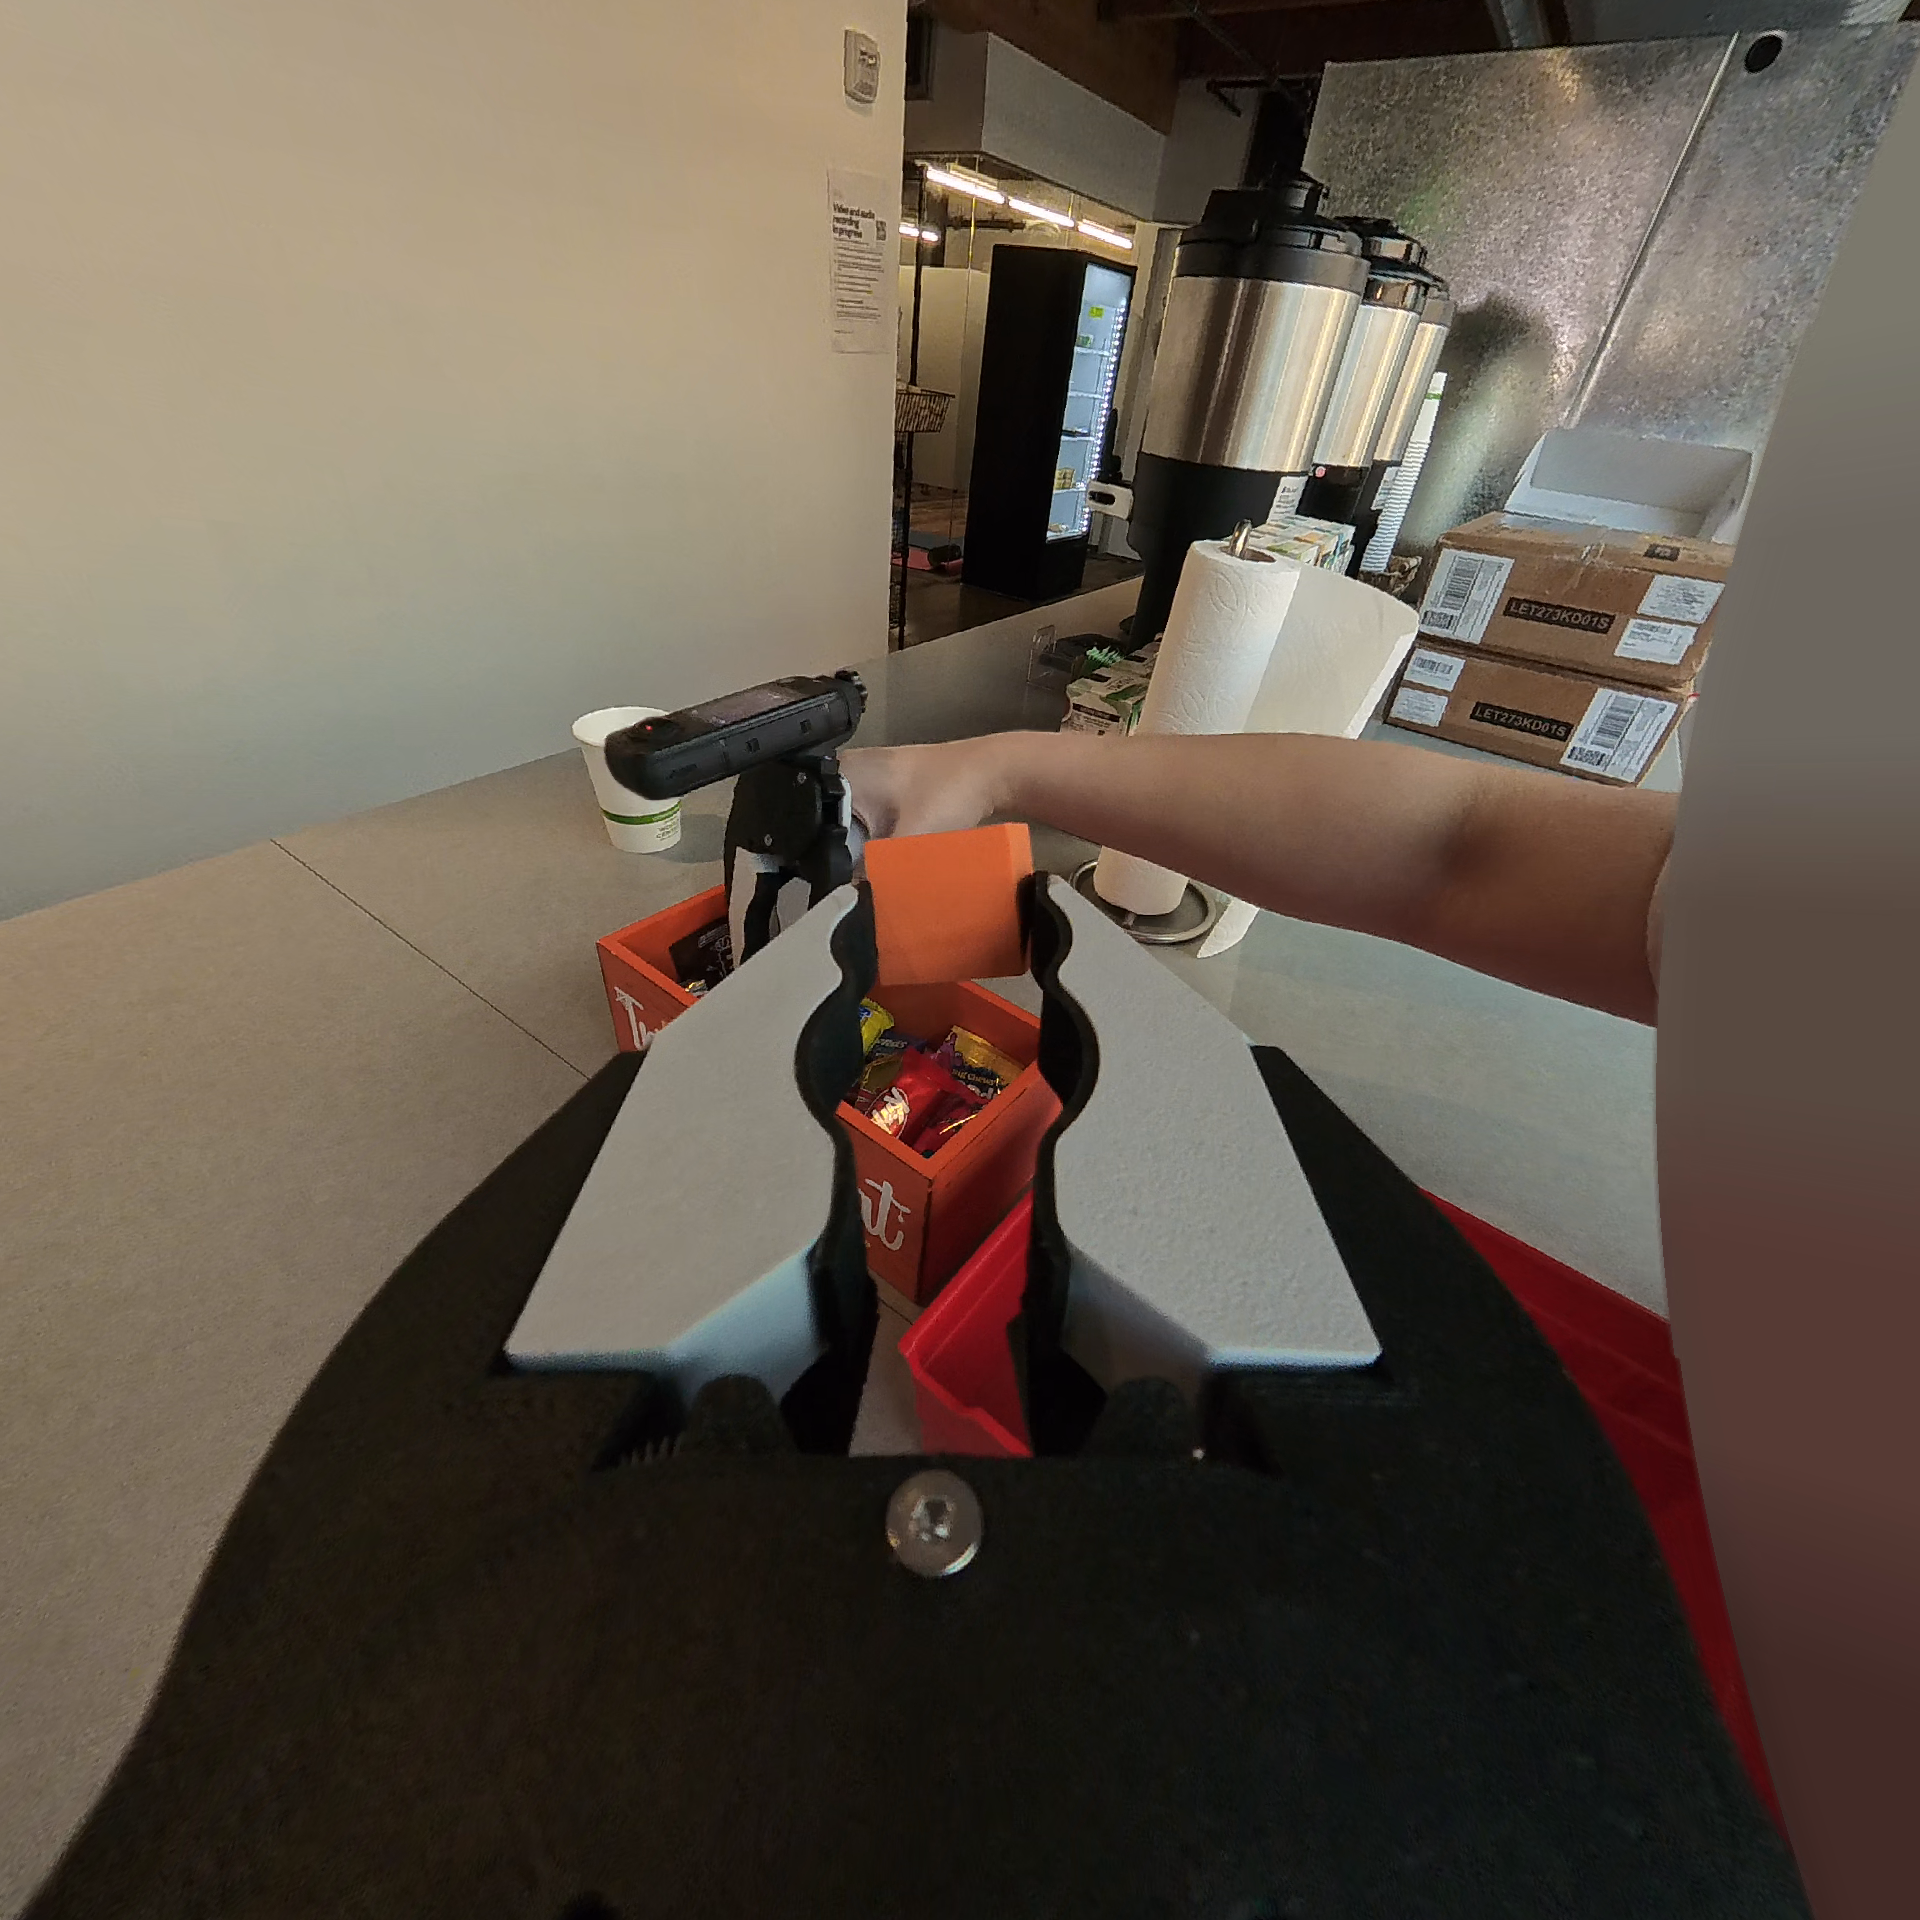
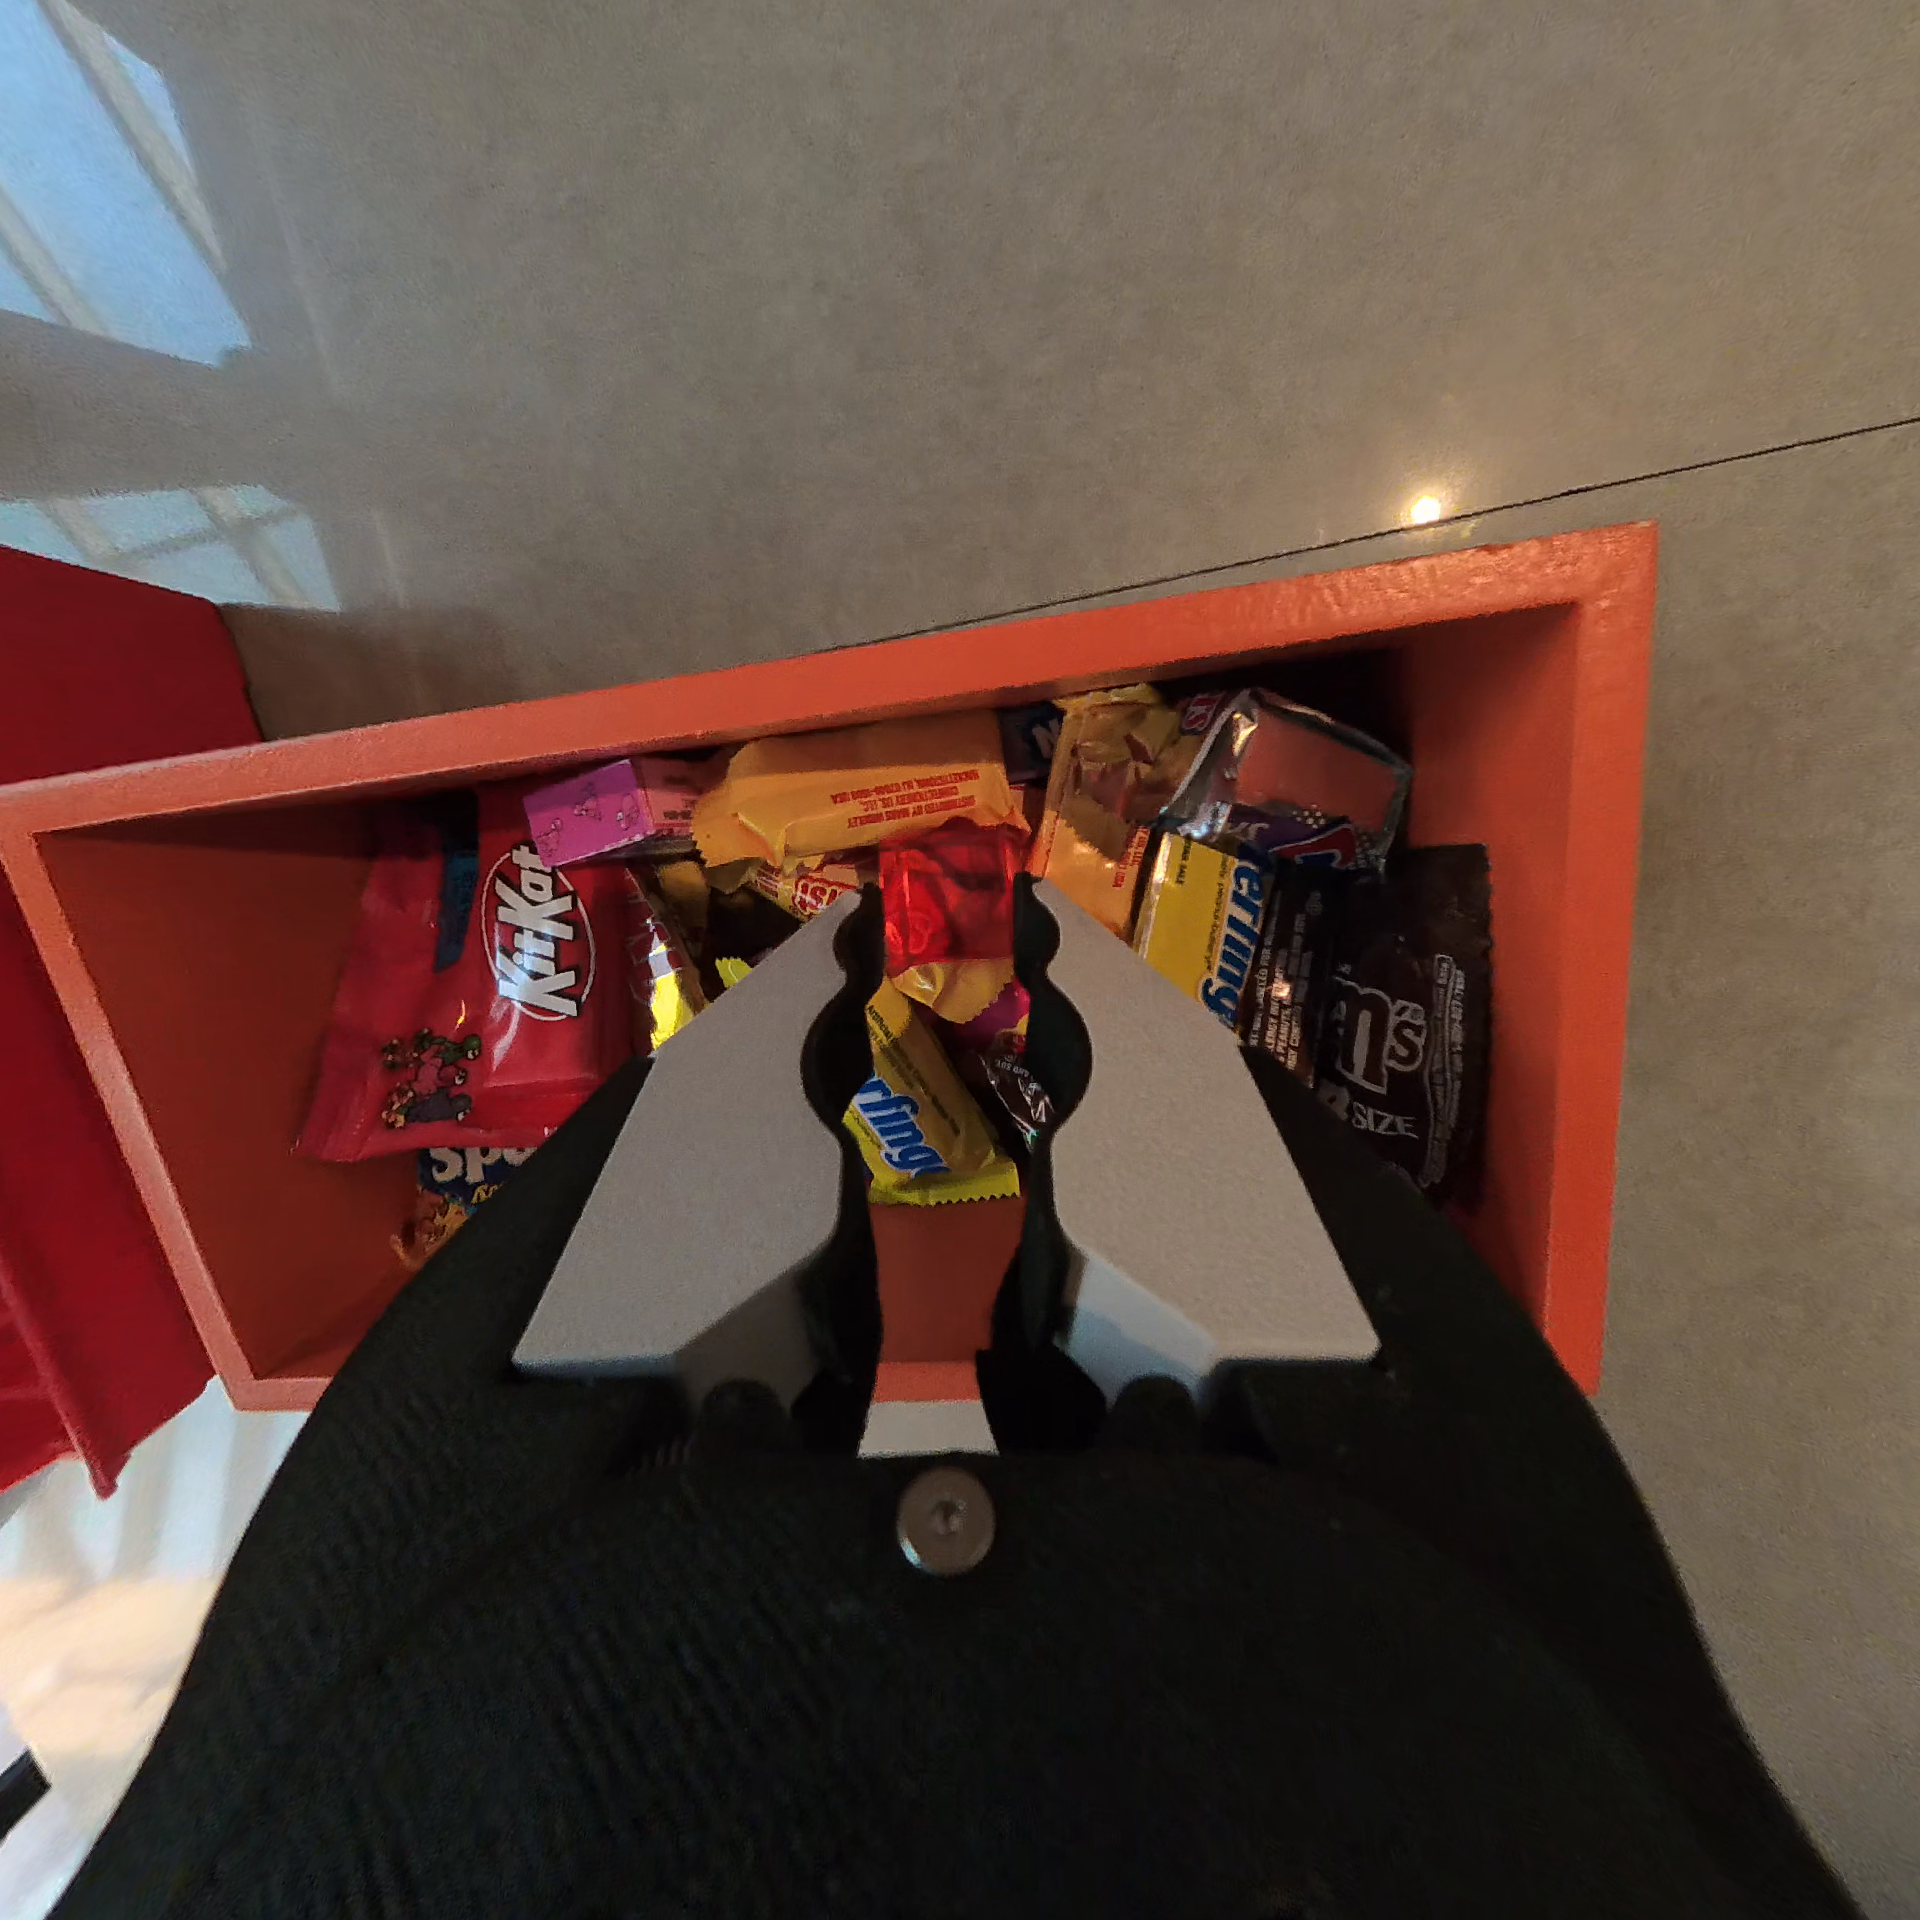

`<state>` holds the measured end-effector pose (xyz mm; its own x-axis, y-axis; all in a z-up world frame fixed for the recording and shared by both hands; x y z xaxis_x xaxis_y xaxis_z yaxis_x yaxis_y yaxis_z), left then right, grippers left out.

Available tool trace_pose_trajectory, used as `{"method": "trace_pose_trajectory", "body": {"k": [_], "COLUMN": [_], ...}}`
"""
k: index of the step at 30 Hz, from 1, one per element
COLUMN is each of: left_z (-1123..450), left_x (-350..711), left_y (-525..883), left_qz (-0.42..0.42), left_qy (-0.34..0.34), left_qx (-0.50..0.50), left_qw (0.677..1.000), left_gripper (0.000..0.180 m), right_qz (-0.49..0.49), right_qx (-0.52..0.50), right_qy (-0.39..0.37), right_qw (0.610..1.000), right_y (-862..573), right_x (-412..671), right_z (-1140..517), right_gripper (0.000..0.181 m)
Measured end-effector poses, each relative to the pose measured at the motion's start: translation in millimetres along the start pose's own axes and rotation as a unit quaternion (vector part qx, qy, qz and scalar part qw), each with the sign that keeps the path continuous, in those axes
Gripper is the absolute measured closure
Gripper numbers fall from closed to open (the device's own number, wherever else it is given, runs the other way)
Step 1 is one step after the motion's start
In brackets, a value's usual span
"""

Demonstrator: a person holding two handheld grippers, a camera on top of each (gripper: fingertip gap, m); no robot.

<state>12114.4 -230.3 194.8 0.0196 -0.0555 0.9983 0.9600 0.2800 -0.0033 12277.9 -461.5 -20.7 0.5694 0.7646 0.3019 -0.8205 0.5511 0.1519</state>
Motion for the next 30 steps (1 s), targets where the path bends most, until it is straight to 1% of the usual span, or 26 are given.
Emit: {"method": "trace_pose_trajectory", "body": {"k": [7, 10, 18, 25, 27, 30], "left_z": [0, 0, -5, -2, -1, -1], "left_x": [1, 1, -1, 0, 1, 1], "left_y": [-2, -3, -4, -6, -6, -7], "left_qz": [-0.003, -0.004, -0.003, -0.007, -0.007, -0.006], "left_qy": [-0.001, 0.001, 0.008, 0.006, 0.005, 0.004], "left_qx": [-0.003, -0.003, -0.006, -0.005, -0.006, -0.006], "left_qw": [1.000, 1.000, 1.000, 1.000, 1.000, 1.000], "left_gripper": [0.152, 0.152, 0.152, 0.152, 0.152, 0.152], "right_qz": [-0.047, -0.050, -0.049, -0.071, -0.079, -0.049], "right_qx": [0.041, 0.042, 0.047, 0.056, 0.054, 0.020], "right_qy": [-0.072, -0.096, -0.097, -0.124, -0.109, -0.082], "right_qw": [0.995, 0.993, 0.993, 0.988, 0.990, 0.995], "right_y": [-4, -8, -8, -12, -12, -9], "right_x": [-4, -4, -4, -2, -6, -7], "right_z": [3, 6, 3, 5, 3, 1], "right_gripper": [0.158, 0.158, 0.158, 0.158, 0.158, 0.154]}}
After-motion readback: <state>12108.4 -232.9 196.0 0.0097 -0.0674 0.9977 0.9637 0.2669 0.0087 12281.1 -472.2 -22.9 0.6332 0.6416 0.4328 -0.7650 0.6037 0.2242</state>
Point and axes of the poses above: each gripper's, where its closed fingertips meet, z back along the fingers, x out of its top, y = z × x across the jaws, the point moved 4 cm from there along z, back along the fingers, and after that the axes turned 5 degrees about -z, right-handed, at the moved point
